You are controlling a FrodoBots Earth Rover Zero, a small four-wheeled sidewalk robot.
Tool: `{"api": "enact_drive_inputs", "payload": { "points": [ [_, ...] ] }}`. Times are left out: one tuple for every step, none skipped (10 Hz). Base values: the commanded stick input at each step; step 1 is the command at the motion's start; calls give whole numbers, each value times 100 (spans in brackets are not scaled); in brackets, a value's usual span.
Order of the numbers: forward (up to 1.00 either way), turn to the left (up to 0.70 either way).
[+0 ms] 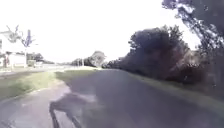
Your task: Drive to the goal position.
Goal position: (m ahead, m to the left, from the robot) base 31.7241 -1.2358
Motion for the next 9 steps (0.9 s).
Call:
{"api": "enact_drive_inputs", "payload": {
  "points": [
    [100, 0],
    [100, 0],
    [100, 0],
    [100, 0],
    [100, 0],
    [100, 0],
    [100, 0],
    [100, 0],
    [100, 0]
  ]
}}
